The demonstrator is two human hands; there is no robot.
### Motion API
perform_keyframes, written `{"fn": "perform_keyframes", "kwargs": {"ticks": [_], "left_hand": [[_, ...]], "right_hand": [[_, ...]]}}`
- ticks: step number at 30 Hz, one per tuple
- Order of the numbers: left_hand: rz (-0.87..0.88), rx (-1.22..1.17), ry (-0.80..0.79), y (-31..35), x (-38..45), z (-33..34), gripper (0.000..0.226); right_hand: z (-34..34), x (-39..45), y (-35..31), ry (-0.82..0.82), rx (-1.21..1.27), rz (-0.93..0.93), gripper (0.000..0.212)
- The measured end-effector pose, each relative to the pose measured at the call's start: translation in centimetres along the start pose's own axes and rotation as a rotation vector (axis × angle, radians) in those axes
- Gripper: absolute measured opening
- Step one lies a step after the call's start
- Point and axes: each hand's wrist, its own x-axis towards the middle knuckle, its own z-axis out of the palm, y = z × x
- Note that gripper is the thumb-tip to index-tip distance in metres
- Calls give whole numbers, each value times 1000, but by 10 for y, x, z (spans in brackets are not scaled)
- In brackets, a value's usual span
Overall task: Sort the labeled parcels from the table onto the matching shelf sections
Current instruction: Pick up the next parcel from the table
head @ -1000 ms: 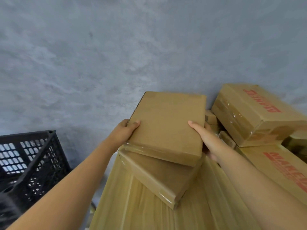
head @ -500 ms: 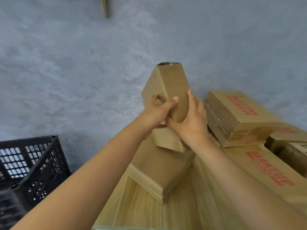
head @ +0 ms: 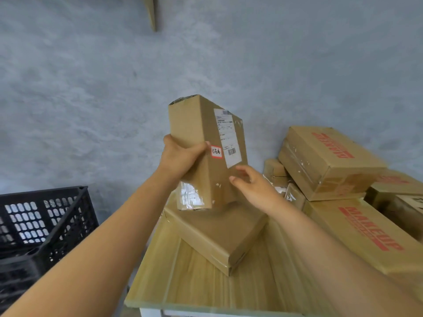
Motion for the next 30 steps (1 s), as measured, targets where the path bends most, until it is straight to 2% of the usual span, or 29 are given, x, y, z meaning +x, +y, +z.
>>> {"fn": "perform_keyframes", "kwargs": {"ticks": [4, 6, 8, 9, 11, 14, 19, 21, 23, 26, 30], "left_hand": [[-96, -151, -200, -9, 8, -32, 89], [-104, -183, -316, -16, 11, -45, 77], [-106, -215, -418, -23, 10, -50, 51], [-121, -227, -457, -27, 9, -51, 48], [-145, -239, -496, -34, 9, -51, 57], [-148, -239, -486, -39, 13, -46, 63], [-130, -185, -443, -41, 14, -31, 50], [-128, -187, -434, -40, 9, -21, 52], [-119, -230, -411, -39, 1, -9, 53], [-113, -326, -381, -34, -14, 7, 49], [-122, -356, -340, -35, -35, 14, 50]], "right_hand": [[-13, 4, 26, 162, 93, 199, 62], [-26, 8, 31, 214, 179, 276, 60], [-40, 11, 32, 194, 312, 345, 52], [-45, 11, 32, 149, 392, 379, 53], [-52, 9, 29, 67, 526, 431, 59], [-54, 7, 30, 26, 586, 421, 65], [-58, 0, 32, 214, 576, 313, 72], [-62, -6, 32, 246, 556, 298, 80], [-68, -11, 35, 270, 555, 281, 72], [-76, -20, 40, 289, 580, 253, 46], [-78, -38, 52, 270, 603, 246, 35]]}}
